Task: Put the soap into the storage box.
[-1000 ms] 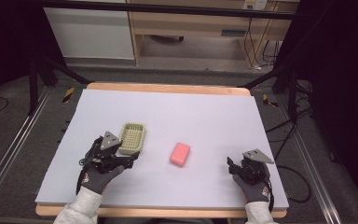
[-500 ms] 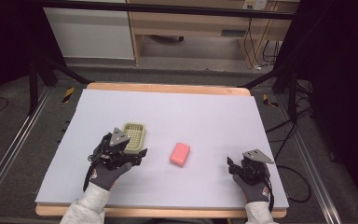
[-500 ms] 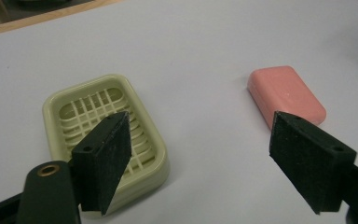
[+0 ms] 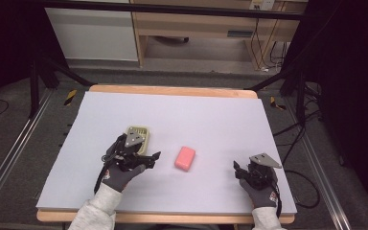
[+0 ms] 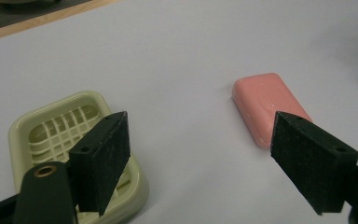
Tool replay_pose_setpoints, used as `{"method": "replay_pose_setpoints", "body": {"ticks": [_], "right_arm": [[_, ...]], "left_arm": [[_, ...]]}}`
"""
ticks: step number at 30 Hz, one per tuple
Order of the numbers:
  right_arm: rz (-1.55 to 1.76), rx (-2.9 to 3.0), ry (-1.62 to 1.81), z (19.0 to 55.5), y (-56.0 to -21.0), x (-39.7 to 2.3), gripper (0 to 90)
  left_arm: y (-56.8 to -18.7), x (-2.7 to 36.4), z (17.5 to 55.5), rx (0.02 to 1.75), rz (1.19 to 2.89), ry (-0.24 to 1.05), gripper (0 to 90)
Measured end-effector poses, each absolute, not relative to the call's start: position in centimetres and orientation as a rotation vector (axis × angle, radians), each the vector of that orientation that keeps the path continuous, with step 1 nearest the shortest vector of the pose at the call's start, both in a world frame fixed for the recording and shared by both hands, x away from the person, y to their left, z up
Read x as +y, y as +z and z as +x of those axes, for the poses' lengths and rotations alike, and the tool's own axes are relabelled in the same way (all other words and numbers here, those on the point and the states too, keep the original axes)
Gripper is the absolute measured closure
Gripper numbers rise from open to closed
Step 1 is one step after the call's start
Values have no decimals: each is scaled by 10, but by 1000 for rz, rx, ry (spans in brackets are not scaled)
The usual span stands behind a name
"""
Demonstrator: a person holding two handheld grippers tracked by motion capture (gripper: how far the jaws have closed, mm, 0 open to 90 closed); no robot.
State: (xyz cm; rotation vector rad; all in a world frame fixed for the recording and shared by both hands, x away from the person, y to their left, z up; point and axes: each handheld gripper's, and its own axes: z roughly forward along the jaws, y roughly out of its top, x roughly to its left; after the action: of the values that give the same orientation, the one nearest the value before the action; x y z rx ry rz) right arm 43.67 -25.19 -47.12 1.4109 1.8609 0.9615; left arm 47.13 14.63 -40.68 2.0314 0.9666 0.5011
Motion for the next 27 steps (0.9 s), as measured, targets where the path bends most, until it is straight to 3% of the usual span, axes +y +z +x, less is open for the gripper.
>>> {"method": "replay_pose_setpoints", "body": {"ticks": [27], "right_arm": [[1416,1865,969,437,-471,-252,325]], "left_arm": [[-409,92,490,928,2093,457,178]]}}
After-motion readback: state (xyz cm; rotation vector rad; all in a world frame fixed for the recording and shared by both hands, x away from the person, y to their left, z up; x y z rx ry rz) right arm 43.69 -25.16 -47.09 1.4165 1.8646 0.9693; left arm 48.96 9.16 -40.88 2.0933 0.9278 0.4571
